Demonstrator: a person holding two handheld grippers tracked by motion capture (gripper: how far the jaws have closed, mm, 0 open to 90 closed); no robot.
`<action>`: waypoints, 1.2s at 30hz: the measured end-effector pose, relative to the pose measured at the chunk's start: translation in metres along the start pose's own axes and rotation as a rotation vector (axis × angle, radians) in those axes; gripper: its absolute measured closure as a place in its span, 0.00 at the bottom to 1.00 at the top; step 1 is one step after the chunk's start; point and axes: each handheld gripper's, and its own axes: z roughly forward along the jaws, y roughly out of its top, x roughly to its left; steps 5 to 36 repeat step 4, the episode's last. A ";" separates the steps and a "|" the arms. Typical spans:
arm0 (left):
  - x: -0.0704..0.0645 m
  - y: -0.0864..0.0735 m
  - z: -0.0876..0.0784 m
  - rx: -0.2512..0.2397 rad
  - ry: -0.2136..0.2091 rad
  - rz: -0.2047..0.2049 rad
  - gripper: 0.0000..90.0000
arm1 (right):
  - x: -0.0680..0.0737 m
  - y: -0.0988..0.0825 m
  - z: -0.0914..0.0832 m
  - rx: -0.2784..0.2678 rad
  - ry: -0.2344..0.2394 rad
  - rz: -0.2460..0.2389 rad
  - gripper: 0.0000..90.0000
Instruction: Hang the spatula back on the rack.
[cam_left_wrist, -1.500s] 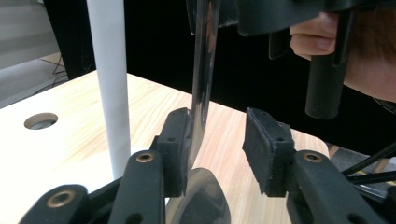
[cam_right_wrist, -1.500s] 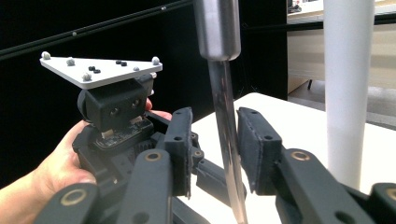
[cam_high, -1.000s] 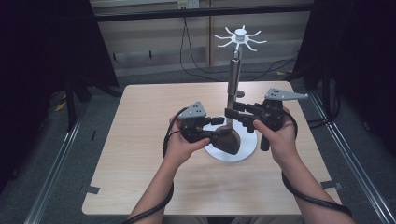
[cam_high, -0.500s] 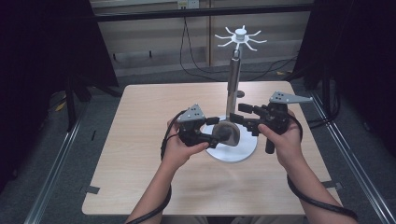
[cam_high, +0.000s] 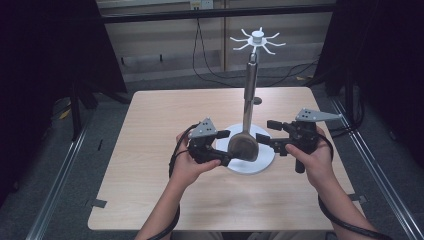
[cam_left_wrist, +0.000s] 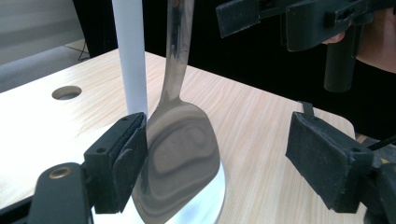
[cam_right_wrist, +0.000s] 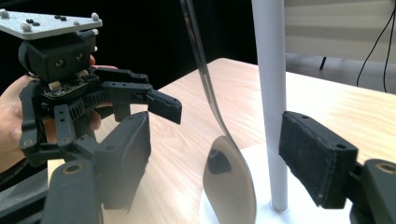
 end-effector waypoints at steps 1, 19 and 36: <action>0.000 0.000 0.000 -0.001 0.002 -0.002 0.23 | 0.000 -0.001 0.000 -0.001 0.000 0.000 0.26; 0.001 -0.001 0.000 0.004 0.008 0.000 0.23 | -0.001 -0.005 -0.002 0.004 -0.005 0.001 0.25; 0.001 -0.001 0.000 0.004 0.008 0.000 0.23 | -0.001 -0.005 -0.002 0.004 -0.005 0.001 0.25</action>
